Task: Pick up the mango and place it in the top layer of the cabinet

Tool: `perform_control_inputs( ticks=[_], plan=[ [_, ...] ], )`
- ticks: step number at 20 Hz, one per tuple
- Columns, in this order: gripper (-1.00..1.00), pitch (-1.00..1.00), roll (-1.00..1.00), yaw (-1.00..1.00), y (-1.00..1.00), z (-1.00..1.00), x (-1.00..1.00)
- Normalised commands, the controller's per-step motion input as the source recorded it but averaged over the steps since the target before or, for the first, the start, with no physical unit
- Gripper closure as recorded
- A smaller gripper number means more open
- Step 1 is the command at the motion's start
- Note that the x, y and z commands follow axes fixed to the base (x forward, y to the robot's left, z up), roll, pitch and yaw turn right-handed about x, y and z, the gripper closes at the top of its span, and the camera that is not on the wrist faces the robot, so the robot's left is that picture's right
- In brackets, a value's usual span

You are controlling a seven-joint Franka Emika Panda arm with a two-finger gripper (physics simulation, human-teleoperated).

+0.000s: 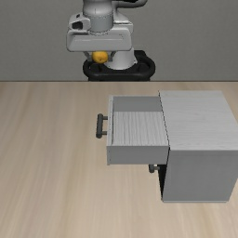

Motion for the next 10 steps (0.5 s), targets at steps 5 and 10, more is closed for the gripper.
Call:
perform_control_inputs(
  ticks=[5, 10],
  plan=[
    [1.0, 0.0, 0.0, 0.0, 1.0, 0.0, 0.0],
    [1.0, 0.0, 0.0, 0.0, 0.4, 0.0, 0.6]
  ],
)
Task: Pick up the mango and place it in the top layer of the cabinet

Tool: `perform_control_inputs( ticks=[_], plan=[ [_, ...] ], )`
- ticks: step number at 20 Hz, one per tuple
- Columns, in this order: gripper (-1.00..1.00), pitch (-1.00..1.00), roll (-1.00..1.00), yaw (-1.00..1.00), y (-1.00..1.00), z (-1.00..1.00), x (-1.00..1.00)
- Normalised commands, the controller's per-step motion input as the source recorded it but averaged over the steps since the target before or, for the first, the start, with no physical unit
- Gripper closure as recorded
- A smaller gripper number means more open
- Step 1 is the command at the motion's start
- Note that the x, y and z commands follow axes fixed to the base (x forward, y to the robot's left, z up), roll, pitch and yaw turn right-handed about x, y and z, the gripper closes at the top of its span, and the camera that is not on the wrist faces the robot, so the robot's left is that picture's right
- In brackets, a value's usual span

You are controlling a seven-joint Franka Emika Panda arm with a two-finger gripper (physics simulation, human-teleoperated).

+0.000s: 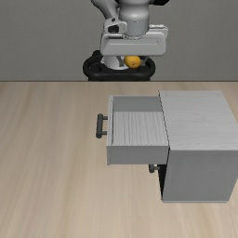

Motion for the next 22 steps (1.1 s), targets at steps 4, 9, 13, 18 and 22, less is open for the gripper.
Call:
perform_control_inputs(
  ticks=[4, 9, 13, 18, 22],
  plan=[
    [1.0, 0.0, 0.0, 0.0, 0.0, 0.0, 1.0],
    [1.0, 0.0, 0.0, 0.0, 0.0, 0.0, 1.0],
    [1.0, 0.0, 0.0, 0.0, 0.0, 0.0, 1.0],
    [-1.0, 0.0, 0.0, 0.0, 0.0, 0.0, 0.0],
    [-1.0, 0.0, 0.0, 0.0, 0.0, 0.0, 0.0]
  ],
)
